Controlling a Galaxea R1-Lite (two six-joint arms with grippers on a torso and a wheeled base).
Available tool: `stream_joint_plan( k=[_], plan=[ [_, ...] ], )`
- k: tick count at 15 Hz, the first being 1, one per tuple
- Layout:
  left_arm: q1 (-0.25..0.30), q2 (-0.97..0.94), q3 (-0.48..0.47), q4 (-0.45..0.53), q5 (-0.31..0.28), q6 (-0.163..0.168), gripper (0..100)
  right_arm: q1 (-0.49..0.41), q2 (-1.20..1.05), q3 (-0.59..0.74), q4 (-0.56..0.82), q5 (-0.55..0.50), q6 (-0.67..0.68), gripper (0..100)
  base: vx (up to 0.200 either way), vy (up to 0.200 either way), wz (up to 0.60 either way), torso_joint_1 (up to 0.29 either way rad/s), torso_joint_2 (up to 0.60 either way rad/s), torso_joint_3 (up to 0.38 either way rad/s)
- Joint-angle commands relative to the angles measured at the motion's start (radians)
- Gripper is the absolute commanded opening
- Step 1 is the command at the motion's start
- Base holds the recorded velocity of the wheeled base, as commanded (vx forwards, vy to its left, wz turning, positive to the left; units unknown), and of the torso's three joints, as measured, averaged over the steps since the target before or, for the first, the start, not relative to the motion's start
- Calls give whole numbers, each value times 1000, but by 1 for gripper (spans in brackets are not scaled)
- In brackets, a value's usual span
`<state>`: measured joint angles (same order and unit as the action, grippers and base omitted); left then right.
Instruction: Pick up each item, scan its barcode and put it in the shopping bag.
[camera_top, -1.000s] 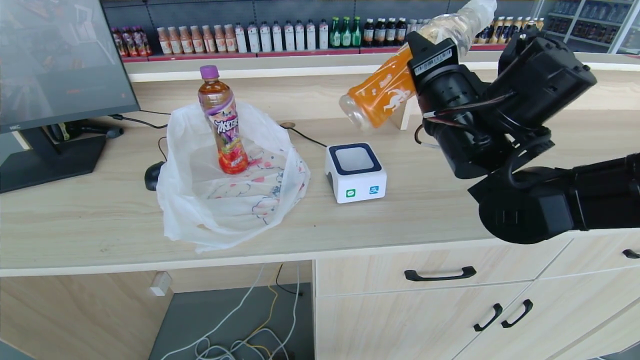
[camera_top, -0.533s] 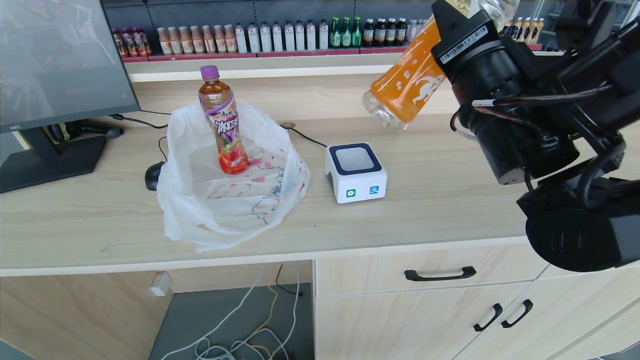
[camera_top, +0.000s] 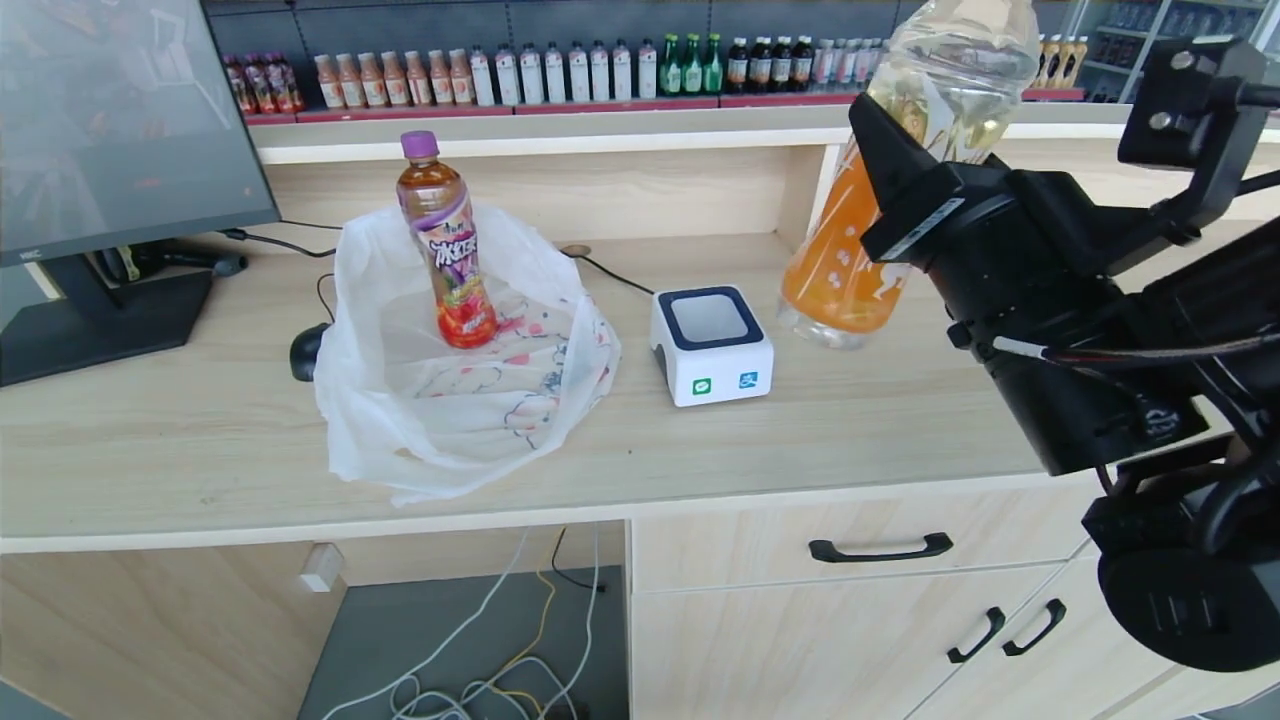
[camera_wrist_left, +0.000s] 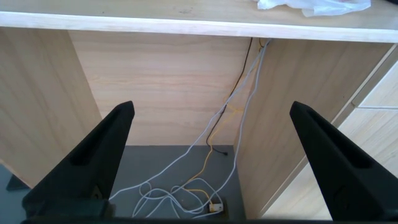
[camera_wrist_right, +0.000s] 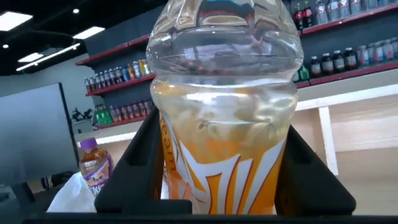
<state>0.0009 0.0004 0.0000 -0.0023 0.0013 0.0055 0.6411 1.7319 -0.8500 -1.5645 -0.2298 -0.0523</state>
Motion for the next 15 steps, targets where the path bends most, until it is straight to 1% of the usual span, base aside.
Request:
stream_joint_plan(
  k=[1,4,5,12,15],
  plan=[
    [1,0,0,-1,0,-1,100,-15,14,28,-6,6,-18,0,0,0,0,0,0,0],
    [1,0,0,-1,0,-1,100,-24,58,31,-6,6,-18,0,0,0,0,0,0,0],
    [1,0,0,1,0,-1,100,-43,77,35,-6,6,-11,0,0,0,0,0,0,0],
    [1,0,0,-1,-1,-4,100,-46,77,46,-6,6,-1,0,0,0,0,0,0,0],
    [1,0,0,-1,0,-4,100,-46,84,37,-6,6,2,0,0,200,0,-1,2,5]
  ],
)
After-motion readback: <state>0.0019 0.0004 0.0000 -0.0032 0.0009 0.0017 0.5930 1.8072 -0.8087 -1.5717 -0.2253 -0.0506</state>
